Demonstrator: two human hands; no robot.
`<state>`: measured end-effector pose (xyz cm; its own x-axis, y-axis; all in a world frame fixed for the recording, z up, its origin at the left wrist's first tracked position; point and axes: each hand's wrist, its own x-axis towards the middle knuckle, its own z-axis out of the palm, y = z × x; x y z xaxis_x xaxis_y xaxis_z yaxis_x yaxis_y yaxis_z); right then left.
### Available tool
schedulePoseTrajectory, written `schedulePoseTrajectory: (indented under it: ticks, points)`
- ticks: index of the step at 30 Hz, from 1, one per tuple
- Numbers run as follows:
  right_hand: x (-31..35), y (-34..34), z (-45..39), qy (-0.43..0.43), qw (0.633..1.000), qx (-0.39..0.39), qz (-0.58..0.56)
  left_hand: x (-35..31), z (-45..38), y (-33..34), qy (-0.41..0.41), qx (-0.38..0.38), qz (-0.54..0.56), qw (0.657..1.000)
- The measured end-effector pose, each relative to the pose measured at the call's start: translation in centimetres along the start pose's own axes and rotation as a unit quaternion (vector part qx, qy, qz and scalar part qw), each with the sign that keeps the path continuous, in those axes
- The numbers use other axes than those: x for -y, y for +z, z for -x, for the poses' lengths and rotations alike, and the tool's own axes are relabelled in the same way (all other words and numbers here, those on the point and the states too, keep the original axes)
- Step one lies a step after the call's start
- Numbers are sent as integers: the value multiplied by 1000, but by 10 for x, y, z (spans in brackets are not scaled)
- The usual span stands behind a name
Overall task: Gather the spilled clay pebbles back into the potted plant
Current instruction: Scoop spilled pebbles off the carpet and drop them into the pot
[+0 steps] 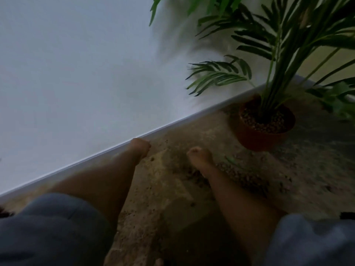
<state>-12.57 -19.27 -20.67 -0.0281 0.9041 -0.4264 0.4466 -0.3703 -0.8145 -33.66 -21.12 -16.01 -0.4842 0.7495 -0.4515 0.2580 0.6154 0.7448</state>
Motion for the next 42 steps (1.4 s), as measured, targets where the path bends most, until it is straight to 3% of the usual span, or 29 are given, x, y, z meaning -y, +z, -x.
schedulePoseTrajectory:
  ticks: [6, 12, 14, 19, 25, 28, 34, 38, 42]
  points:
    - [-35, 43, 6, -108, 952, 76, 276, 26, -14, 1, 66, 20, -172, 983]
    - [-30, 52, 6, -238, 880, 137, 388, 35, -21, 15, 111, 59, -231, 965]
    - [-38, 91, -24, -253, 850, 161, 433, 62, -76, 25, 84, 101, -256, 958]
    - [-33, 88, -23, -333, 767, 136, 532, 78, -74, 21, 69, 85, -292, 950]
    - [-38, 56, -56, -342, 773, 93, 526, 88, -95, 42, 40, 67, -225, 971]
    - [-43, 48, -70, -334, 785, 70, 517, 87, -99, 53, 71, 63, -190, 977]
    - [-59, 33, -77, -315, 800, -4, 511, 77, -83, 86, 235, 160, -230, 931]
    - [-83, 25, -62, -331, 790, -17, 516, 74, -72, 106, 284, 204, -226, 909]
    - [-105, 25, -43, -334, 802, -23, 494, 83, -57, 119, 310, 250, -228, 889]
